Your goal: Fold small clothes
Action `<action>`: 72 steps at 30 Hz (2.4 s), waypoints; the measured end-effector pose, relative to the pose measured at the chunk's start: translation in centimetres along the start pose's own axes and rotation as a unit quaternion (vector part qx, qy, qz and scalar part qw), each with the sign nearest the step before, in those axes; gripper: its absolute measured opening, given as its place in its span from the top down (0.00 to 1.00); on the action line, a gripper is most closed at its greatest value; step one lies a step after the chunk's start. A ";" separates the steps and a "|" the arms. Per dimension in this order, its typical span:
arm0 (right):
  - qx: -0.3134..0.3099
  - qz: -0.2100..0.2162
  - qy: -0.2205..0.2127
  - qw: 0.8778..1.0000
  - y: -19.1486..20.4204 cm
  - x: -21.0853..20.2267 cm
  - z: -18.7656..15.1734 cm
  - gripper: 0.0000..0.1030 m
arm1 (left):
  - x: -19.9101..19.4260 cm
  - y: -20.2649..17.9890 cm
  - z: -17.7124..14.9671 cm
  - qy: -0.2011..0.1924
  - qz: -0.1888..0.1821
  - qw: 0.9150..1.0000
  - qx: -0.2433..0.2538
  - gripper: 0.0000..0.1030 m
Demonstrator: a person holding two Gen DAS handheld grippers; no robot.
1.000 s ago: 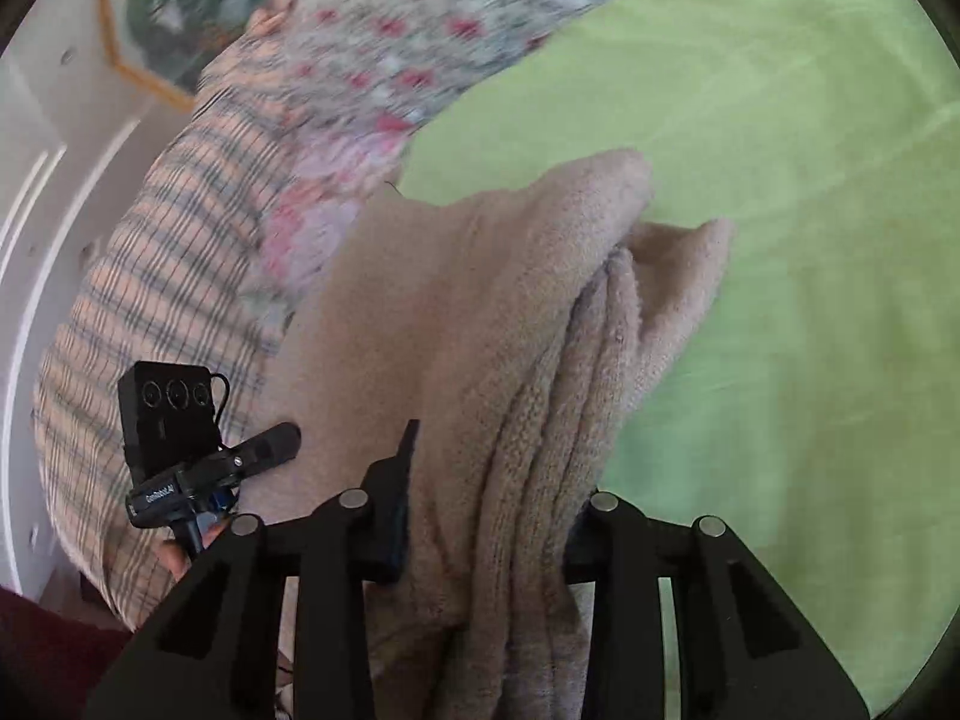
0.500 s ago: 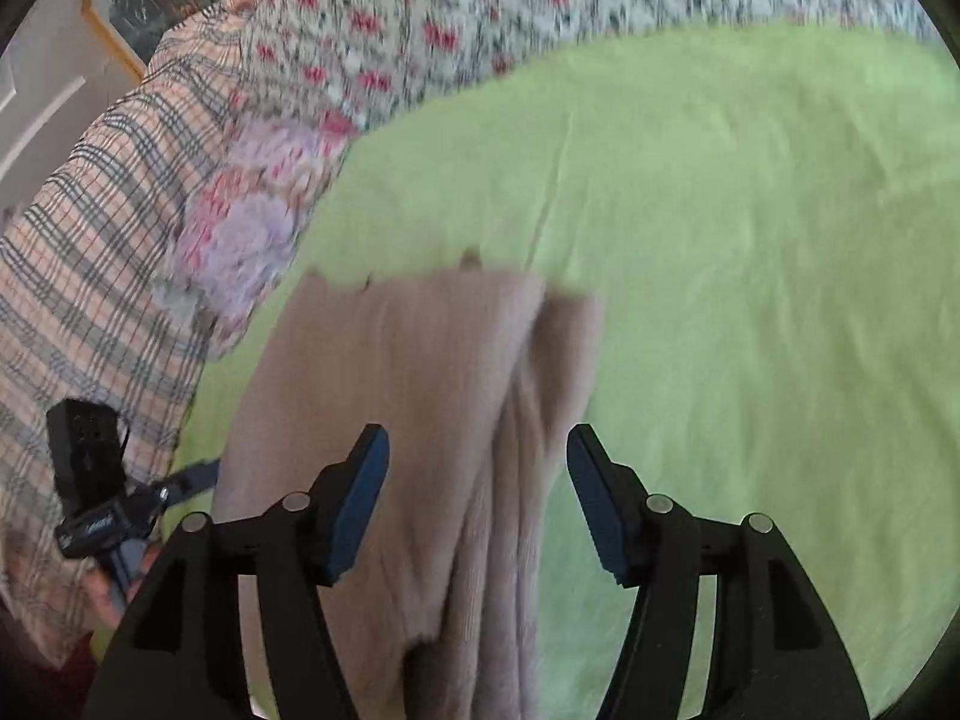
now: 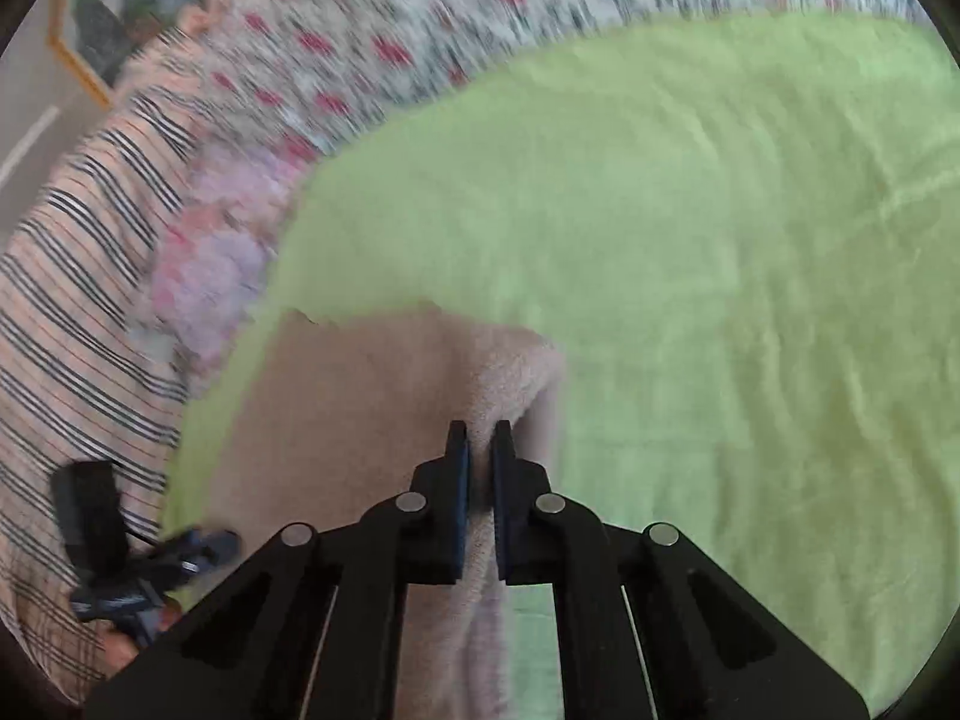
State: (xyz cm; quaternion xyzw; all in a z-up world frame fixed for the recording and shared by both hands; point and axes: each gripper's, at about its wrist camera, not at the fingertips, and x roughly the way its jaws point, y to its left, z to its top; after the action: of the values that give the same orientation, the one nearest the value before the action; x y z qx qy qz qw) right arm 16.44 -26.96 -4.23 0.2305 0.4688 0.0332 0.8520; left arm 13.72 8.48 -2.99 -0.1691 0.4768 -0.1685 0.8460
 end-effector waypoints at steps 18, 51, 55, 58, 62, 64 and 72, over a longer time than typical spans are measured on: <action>-0.025 0.059 -0.015 0.998 3.1 -9.9 -13.1 0.60 | -9.6 -2.0 -13.7 -0.015 0.034 0.997 0.073 0.34; -0.042 -0.047 0.011 0.998 1.2 -7.7 -15.7 0.91 | -6.6 -2.8 -14.9 0.012 0.113 0.990 0.080 0.89; -0.016 -0.029 0.026 0.999 0.7 -8.7 -15.7 0.74 | -8.4 -1.9 -15.0 0.015 0.057 0.996 0.072 0.88; -0.001 0.000 0.014 1.000 0.5 -10.6 -15.0 0.73 | -11.1 -1.2 -14.4 0.000 0.005 0.998 0.070 0.88; 0.001 0.028 -0.032 0.999 0.6 -11.6 -12.0 0.70 | -13.0 -1.8 -11.7 -0.031 -0.038 0.996 0.079 0.88; 0.015 0.045 -0.039 0.998 0.2 -10.3 -9.6 0.69 | -12.8 -2.5 -9.8 -0.046 -0.057 0.994 0.082 0.88; 0.030 0.064 -0.006 0.997 1.2 -3.7 -4.3 0.73 | -6.0 -4.5 -7.3 0.001 -0.099 0.991 0.085 0.88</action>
State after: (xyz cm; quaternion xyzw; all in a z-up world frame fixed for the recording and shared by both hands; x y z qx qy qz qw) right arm 11.05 -25.37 -2.78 0.2861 0.4485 0.0723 0.8437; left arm 3.97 6.25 -0.04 -0.1431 0.4423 -0.2917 0.8360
